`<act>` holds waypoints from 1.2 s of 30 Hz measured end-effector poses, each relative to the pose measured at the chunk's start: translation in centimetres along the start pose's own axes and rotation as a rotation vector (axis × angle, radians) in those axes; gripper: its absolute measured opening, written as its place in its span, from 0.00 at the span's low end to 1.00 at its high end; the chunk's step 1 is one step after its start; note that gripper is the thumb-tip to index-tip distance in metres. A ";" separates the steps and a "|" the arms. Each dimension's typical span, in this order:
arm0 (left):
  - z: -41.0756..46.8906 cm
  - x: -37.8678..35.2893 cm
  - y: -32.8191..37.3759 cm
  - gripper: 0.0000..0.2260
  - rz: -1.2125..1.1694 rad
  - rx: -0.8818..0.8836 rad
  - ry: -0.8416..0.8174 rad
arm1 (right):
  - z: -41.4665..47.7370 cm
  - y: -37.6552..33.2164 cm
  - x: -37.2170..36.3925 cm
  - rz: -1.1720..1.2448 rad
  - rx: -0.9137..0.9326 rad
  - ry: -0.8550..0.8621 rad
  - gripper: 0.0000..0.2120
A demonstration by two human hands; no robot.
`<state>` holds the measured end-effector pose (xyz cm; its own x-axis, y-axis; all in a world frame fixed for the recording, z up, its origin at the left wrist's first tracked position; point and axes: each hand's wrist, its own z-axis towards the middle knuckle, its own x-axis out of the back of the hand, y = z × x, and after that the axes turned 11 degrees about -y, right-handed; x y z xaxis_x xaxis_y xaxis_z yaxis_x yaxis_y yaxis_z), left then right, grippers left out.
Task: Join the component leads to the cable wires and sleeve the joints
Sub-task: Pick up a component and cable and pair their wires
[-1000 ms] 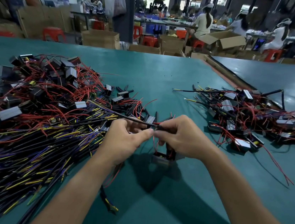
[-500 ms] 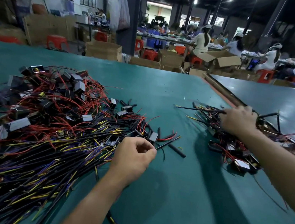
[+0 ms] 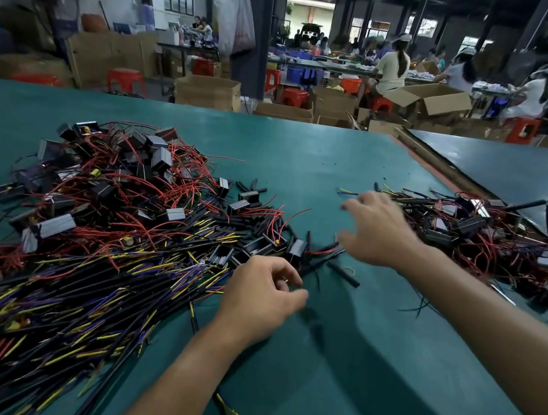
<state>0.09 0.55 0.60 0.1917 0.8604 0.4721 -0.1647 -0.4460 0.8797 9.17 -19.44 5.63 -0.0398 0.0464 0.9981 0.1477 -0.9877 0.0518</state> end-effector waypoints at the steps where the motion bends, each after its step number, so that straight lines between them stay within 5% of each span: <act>1: -0.1 -0.1 -0.1 0.06 0.026 0.008 -0.013 | -0.2 -1.5 -0.1 0.081 0.064 -0.020 0.22; 6: -0.4 -0.4 -0.2 0.14 0.135 0.002 0.019 | 0.5 -6.7 -0.4 0.318 0.170 0.035 0.09; 11: -0.6 -0.3 -0.3 0.14 0.162 0.016 0.013 | 2.3 -9.0 -0.7 0.340 0.134 -0.016 0.07; 15: -1.1 -0.9 -0.2 0.11 0.244 0.019 -0.034 | 3.0 -9.8 -2.0 0.111 0.092 -0.255 0.13; 21: -1.5 -1.7 -0.2 0.11 0.349 -0.025 -0.017 | 2.4 -7.8 -1.7 0.476 0.061 -0.088 0.09; 25: -1.3 -1.8 -0.3 0.13 0.352 -0.018 0.005 | 0.9 -6.2 -1.7 0.464 0.141 -0.264 0.09; 36: -0.6 -1.2 -0.5 0.14 0.149 0.121 0.086 | -2.1 -4.2 -2.2 0.700 -0.025 -0.140 0.12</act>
<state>-0.63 -0.07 -0.43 0.0900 0.7980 0.5958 -0.0669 -0.5921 0.8031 6.55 -15.72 3.14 0.1833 -0.5830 0.7915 0.0697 -0.7955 -0.6020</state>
